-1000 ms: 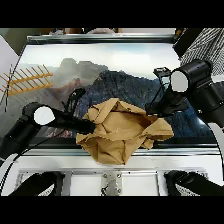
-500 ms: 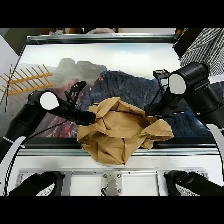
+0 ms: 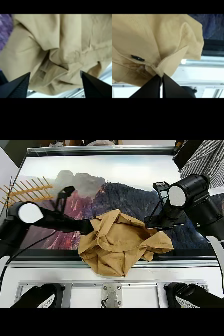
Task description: Fold the clothes and pants, and hang the long-sleeved shirts on hangers.
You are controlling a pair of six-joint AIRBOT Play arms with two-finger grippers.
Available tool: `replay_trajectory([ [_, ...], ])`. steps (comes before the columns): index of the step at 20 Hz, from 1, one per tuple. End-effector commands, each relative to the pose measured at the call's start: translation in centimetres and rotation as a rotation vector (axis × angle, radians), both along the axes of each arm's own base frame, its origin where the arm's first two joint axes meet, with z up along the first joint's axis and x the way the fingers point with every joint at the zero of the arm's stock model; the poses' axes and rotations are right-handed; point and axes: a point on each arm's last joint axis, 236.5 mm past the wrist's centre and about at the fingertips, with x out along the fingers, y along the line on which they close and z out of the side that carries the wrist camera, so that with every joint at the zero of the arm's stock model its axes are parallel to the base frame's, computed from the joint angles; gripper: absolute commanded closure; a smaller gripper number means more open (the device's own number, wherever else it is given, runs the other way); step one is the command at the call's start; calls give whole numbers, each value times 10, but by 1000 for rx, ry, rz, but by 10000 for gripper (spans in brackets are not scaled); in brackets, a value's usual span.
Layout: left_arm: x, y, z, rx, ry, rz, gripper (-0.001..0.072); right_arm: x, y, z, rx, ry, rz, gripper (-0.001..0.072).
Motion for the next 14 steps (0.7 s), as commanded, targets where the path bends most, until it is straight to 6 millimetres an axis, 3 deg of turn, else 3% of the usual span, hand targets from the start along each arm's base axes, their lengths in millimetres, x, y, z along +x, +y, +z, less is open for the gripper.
replay_trajectory([
  [1, 22, 45, 26, -17, -101, 161, -1, 0, 0, 0, 0, 1, 1, 696],
  [8, 57, 163, 32, 33, -171, 479, -1, 0, 0, 0, 0, 1, 1, 696],
  [11, 69, 239, 30, 220, -264, 611, -1, 0, 0, 0, 0, 1, 1, 696],
  [14, 84, 318, 16, 488, -316, 669, -1, 0, 0, 0, 0, 1, 1, 696],
])
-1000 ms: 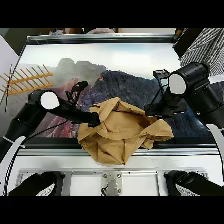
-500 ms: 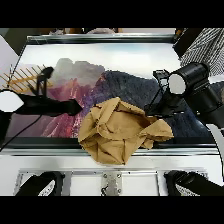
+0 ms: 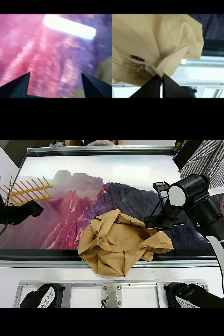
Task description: Fold the clothes and pants, and hang the long-sleeved shirts on hangers.
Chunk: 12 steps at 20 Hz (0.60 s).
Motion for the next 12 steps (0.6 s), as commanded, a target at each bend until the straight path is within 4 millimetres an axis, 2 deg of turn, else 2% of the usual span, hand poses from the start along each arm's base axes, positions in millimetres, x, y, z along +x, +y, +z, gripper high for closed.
replay_trajectory([
  [1, 18, 100, -12, 316, 8, 107, -1, 0, 0, 0, 0, 1, 1, 696],
  [4, 46, 156, -39, 462, 82, 117, -1, 0, 0, 0, 0, 1, 1, 696],
  [7, 80, 208, -64, 530, 145, 133, -1, 0, 0, 0, 0, 1, 1, 696],
  [10, 100, 249, -93, 541, 208, 164, -1, 0, 0, 0, -1, 1, 1, 696],
  [12, 109, 269, -109, 537, 225, 182, -1, 0, 0, 0, 0, 1, 1, 696],
])
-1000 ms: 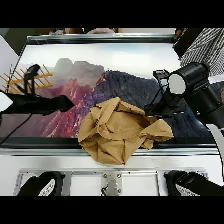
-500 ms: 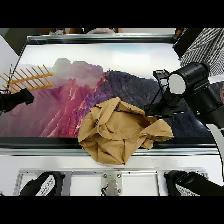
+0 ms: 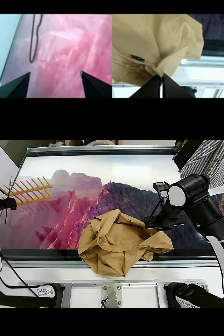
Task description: Fold the clothes and pants, and hang the long-sleeved shirts on hangers.
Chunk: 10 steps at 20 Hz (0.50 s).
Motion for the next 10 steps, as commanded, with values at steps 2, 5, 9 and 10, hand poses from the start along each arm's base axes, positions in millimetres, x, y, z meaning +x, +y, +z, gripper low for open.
replay_trajectory([
  [2, 22, 58, -35, 38, 36, 47, -2, 0, 0, 0, 0, 1, 1, 696],
  [5, 36, 77, -50, 47, 49, 44, -2, 0, 0, 0, 0, 1, 1, 696],
  [9, 43, 85, -86, 53, 180, -33, -1, 0, 0, 0, 0, 1, 1, 696],
  [10, 43, 88, -95, 49, 190, -30, -1, 0, 0, 0, 0, 1, 1, 696],
])
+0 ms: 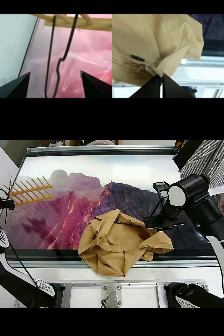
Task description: Fold the clothes and pants, and hang the long-sleeved shirts on hangers.
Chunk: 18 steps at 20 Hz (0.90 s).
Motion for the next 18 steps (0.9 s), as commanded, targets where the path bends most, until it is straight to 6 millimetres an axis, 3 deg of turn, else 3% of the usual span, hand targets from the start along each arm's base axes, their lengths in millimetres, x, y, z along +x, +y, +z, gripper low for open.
replay_trajectory([
  [1, 1, 13, -30, -5, 77, -20, -1, 0, 0, 0, 0, 1, 1, 696],
  [9, -23, 39, -69, -38, 118, 34, -1, 0, 0, 0, -1, 1, 1, 696],
  [15, -16, 44, -71, -23, 89, 22, 0, 0, 0, 0, -1, 1, 1, 696],
  [16, -15, 44, -71, -21, 85, 20, 45, 0, 0, 0, 0, 1, 1, 696],
  [18, -15, 44, -71, -21, 86, 20, 367, 0, 0, 0, 0, 1, 1, 696],
])
